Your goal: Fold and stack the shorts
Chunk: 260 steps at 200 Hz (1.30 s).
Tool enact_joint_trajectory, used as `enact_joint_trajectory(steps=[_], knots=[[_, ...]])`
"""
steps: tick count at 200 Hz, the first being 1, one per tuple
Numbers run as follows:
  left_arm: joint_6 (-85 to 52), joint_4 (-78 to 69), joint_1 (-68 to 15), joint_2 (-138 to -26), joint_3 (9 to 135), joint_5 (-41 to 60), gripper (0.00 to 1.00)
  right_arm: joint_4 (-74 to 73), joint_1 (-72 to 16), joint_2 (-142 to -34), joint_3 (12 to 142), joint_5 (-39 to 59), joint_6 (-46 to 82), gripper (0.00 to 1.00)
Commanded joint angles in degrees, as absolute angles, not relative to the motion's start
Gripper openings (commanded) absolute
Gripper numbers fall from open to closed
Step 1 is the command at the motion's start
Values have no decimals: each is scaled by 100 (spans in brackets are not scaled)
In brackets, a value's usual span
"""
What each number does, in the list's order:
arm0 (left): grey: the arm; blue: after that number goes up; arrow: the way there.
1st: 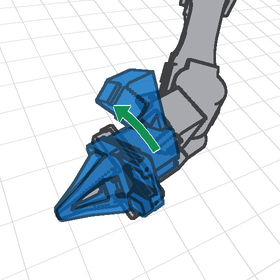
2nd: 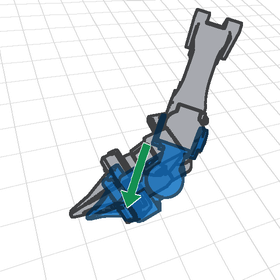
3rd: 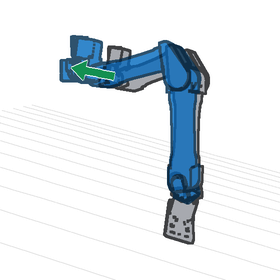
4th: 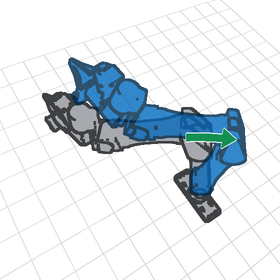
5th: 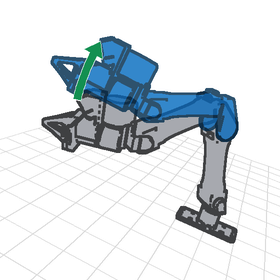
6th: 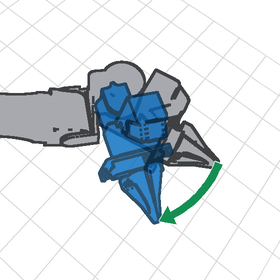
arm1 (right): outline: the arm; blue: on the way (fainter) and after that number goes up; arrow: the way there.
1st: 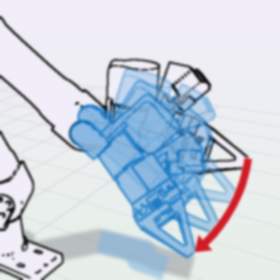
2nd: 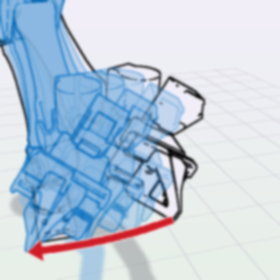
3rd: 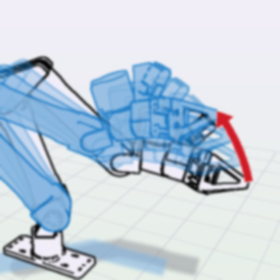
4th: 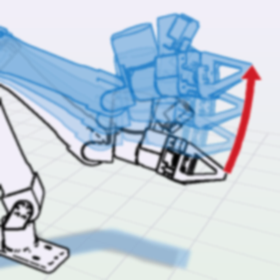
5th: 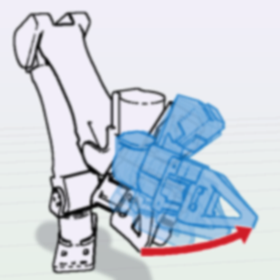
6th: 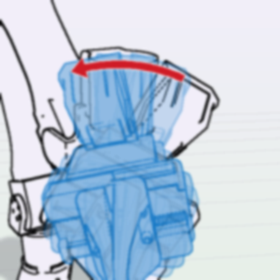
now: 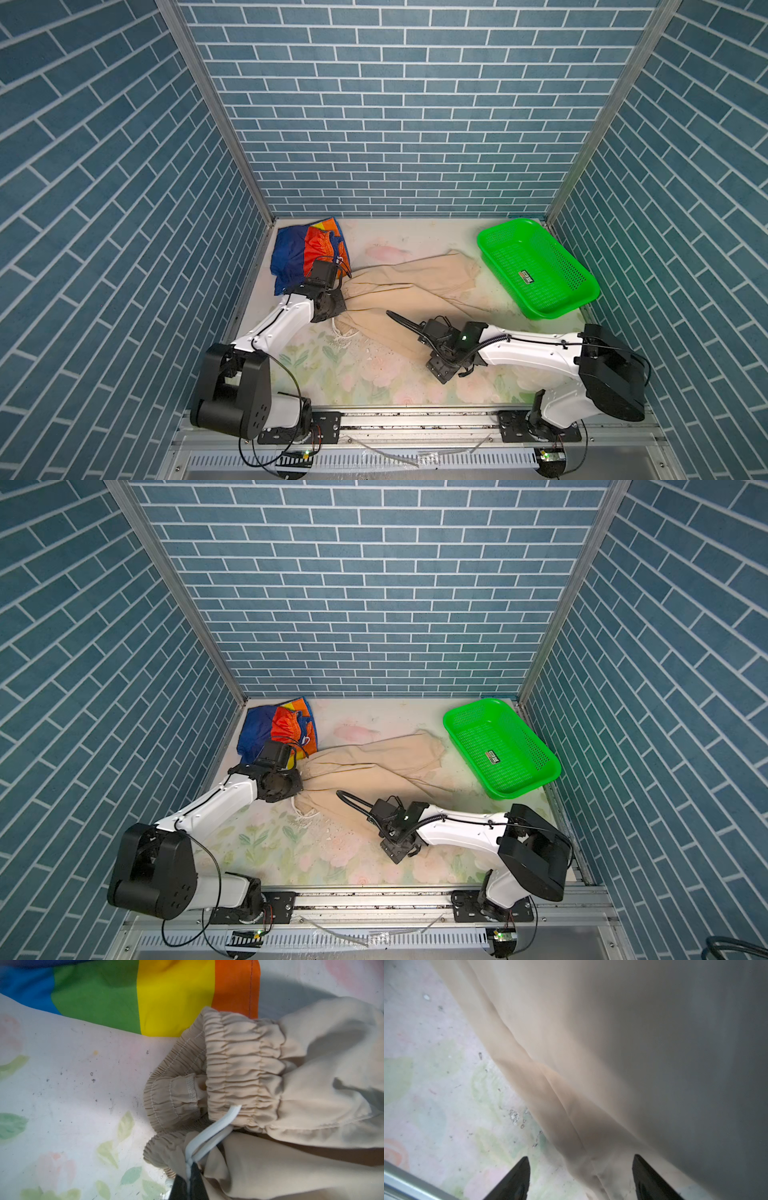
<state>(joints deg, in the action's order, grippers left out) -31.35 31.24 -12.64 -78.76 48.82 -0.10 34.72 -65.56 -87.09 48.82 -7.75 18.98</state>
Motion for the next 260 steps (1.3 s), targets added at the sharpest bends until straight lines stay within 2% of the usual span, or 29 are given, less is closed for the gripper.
enact_joint_trajectory(steps=[1,33,52,62,84,104,115,128,155,204,260], knots=[[-3164,3297,-1217,-7823,4779,-20,9,3210,-6555,-8895,4909,-736,1662,75],[-3164,3410,-1222,-7877,4796,8,26,2994,-6531,-9082,4854,-588,1610,70],[-3174,3444,-1222,-7818,4727,2,47,2946,-6529,-9116,4826,-554,1600,68],[-3196,3451,-1222,-7782,4667,-31,55,2885,-6524,-9115,4778,-523,1604,67],[-3273,3380,-1222,-7764,4503,20,61,2798,-6491,-9150,4694,-456,1617,60],[-3380,3210,-1222,-7782,4298,137,61,2744,-6454,-9202,4663,-386,1643,45],[-3454,3039,-1222,-7803,4179,220,60,2704,-6447,-9210,4643,-354,1662,35],[-3540,2867,-1222,-7834,4121,280,53,2679,-6435,-9189,4632,-318,1691,21],[-3595,2798,-1222,-7903,4345,277,40,2667,-6371,-9080,4581,-252,1740,0],[-3464,3190,-1222,-7918,5169,89,0,2698,-6040,-8551,4422,-105,1907,0],[-3262,3661,-1222,-7810,5916,53,0,3051,-4900,-6830,4563,-191,2098,0]])
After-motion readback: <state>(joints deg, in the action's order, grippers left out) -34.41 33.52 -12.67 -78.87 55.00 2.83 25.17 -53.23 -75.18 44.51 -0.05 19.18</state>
